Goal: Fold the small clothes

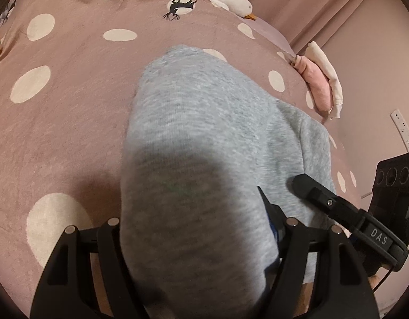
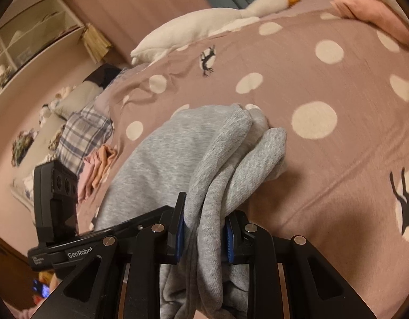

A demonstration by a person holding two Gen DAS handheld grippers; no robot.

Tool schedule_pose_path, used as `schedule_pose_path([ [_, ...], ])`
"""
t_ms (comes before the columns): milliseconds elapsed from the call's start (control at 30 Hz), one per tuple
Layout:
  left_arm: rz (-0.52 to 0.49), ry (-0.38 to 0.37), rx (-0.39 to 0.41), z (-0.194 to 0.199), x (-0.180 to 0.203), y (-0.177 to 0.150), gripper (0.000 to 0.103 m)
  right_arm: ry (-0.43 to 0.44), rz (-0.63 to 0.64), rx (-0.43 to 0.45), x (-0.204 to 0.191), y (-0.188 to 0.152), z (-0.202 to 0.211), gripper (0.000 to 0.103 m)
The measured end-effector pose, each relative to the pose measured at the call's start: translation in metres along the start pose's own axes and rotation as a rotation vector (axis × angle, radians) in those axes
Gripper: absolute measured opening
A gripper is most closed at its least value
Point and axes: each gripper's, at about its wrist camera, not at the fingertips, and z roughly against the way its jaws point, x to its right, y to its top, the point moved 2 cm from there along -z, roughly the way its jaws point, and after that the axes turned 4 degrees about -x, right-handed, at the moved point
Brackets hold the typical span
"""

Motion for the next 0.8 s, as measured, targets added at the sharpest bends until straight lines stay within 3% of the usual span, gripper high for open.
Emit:
schedule_pose_path([
  [233, -0.031, 0.056, -0.026, -0.006, 0.002, -0.005, 0.08, -0.071, -0.072, -0.046, 0.018, -0.01, -0.006, 0.025],
  [300, -0.032, 0.067, -0.029, -0.008, 0.001, -0.007, 0.084, -0.083, -0.102, -0.066, 0.024, -0.012, -0.009, 0.028],
  [433, -0.026, 0.085, -0.023, -0.007, -0.007, -0.01, 0.091, -0.14, -0.12, -0.084, 0.029, -0.014, -0.008, 0.05],
  [567, -0.018, 0.094, -0.011, 0.007, -0.011, -0.015, 0.092, -0.159, -0.106, -0.084, 0.027, -0.016, -0.003, 0.05],
  [800, -0.07, 0.139, 0.061, 0.041, -0.009, -0.024, 0.092, -0.349, 0.054, 0.034, -0.006, -0.015, 0.023, 0.05],
])
